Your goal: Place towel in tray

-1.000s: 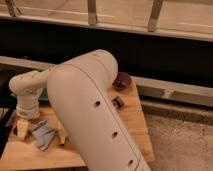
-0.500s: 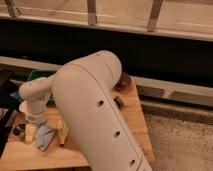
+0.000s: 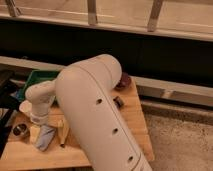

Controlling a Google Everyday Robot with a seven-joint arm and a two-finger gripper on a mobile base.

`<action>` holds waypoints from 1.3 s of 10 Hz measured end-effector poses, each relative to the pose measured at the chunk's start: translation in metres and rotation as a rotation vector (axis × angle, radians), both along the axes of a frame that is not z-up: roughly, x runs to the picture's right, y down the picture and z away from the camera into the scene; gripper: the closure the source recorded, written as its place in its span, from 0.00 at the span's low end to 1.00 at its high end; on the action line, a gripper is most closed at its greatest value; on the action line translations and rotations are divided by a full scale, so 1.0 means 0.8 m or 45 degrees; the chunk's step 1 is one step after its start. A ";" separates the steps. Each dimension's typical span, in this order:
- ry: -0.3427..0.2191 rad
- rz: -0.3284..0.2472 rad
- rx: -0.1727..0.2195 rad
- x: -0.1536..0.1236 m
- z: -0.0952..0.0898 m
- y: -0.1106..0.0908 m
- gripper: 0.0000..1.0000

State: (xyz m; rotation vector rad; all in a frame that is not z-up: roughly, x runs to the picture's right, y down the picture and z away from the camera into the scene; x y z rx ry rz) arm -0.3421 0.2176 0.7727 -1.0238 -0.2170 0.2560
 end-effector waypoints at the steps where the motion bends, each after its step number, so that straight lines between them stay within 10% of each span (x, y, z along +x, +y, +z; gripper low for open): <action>1: -0.004 0.005 -0.004 0.000 0.005 0.003 0.20; 4: -0.020 0.021 -0.011 -0.007 0.013 0.013 0.21; 13: -0.011 -0.036 0.017 -0.021 0.016 0.024 1.00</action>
